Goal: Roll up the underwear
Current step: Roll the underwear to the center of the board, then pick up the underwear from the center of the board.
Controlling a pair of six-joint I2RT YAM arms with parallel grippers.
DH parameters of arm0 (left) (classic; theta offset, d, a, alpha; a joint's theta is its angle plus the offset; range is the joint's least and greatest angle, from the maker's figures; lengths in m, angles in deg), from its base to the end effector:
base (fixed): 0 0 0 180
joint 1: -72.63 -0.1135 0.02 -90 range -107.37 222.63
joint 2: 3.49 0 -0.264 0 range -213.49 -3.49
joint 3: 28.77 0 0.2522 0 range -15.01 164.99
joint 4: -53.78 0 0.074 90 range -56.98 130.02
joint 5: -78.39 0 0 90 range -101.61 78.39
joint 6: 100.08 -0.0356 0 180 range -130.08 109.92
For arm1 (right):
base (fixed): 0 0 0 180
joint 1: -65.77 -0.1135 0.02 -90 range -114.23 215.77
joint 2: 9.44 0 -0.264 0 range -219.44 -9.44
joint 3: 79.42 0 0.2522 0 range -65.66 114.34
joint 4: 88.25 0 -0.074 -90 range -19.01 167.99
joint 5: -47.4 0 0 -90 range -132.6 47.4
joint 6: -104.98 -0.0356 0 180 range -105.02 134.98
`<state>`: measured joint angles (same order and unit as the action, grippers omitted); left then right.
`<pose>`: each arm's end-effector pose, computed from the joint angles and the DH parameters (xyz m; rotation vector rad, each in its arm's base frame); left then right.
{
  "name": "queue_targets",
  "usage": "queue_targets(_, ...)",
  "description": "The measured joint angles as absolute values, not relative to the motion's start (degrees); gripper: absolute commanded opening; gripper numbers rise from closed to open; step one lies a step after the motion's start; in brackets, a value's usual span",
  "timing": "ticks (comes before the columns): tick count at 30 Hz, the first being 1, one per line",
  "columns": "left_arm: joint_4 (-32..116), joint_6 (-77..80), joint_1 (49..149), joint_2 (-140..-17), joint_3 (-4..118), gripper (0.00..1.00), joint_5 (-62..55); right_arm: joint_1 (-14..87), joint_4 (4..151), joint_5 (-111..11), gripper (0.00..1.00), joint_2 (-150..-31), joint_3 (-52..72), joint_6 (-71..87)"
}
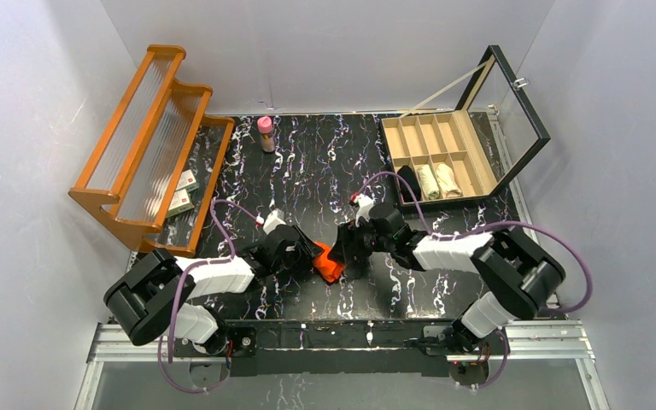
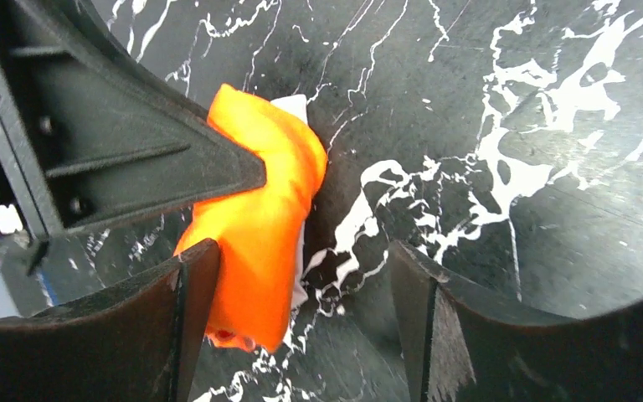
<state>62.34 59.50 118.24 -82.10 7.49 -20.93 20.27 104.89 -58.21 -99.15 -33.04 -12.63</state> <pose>0.1755 -0.1710 0.1417 -0.5805 2.2482 -0.9446 0.2004 0.2176 0.1500 -0.5250 2.1950 1.0184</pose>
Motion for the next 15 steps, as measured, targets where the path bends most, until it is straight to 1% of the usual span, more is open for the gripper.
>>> queue_targets(4, 61.25, 59.37, 118.3, -82.36, 8.33, 0.31, -20.67, 18.74, 96.34, -54.19, 0.84, -93.75, -31.66, -5.07)
queue_targets(8, 59.79, 59.31, 118.48, -82.4, 9.07, 0.31, -20.65, 15.55, 91.84, -51.22, 0.9, -89.71, -30.74, 1.49)
queue_targets(15, 57.75, 59.17, 118.52, -82.4, 10.03, 0.31, -20.76, 7.46, 88.76, -44.77, 0.92, -90.28, -27.57, 7.69)
